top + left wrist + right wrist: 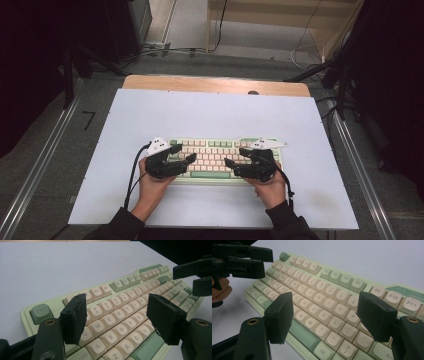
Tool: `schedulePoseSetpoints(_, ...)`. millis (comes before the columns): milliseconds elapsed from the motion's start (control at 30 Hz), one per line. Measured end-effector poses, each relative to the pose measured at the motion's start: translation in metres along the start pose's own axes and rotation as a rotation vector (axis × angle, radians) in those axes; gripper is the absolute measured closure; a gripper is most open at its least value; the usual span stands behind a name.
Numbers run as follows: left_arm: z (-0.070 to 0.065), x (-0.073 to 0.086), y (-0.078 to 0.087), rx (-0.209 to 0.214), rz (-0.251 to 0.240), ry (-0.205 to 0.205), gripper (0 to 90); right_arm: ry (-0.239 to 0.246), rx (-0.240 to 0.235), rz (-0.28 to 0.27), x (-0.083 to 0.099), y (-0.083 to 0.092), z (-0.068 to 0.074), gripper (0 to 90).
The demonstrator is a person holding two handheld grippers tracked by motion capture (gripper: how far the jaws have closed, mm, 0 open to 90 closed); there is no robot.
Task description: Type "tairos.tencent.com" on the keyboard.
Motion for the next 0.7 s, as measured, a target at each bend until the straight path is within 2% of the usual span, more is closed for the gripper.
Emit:
schedulePoseSetpoints(133, 0.000, 0.000, 0.000, -0.004, -0.001, 0.000, 33.3, 0.015, -0.004, 0.018, 0.004, -0.003, 0.004, 32.0)
schedulePoseSetpoints(167, 0.000, 0.000, 0.000, -0.003, -0.001, 0.000, 33.4, 0.018, -0.007, 0.019, 0.004, -0.004, 0.005, 36.7)
schedulePoseSetpoints(300, 0.001, 0.000, 0.000, -0.005, 0.000, 0.000, 33.4, 0.054, -0.022, 0.016, 0.007, -0.005, 0.010, 64.8)
schedulePoseSetpoints(367, 0.000, 0.000, 0.000, -0.004, -0.001, -0.001, 33.4, 0.071, -0.019, 0.030, 0.009, -0.008, 0.012, 75.3)
schedulePoseSetpoints(467, 0.000, 0.000, 0.000, -0.004, 0.000, -0.001, 33.4, 0.091, -0.013, 0.049, 0.014, -0.014, 0.014, 85.6)
schedulePoseSetpoints(700, 0.000, 0.001, -0.001, -0.005, 0.002, -0.002, 33.4, 0.110, -0.005, 0.075, 0.018, -0.026, 0.017, 87.4)
Point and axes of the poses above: each handheld gripper's, and its own axes: y roughly backward along the jaws, x roughly out of its underside, z roughly to its left, the point moved 7 cm from there along -y, roughly forward along the jaws, and after that the axes turned 2 degrees about -y, right-handed, at the moved point
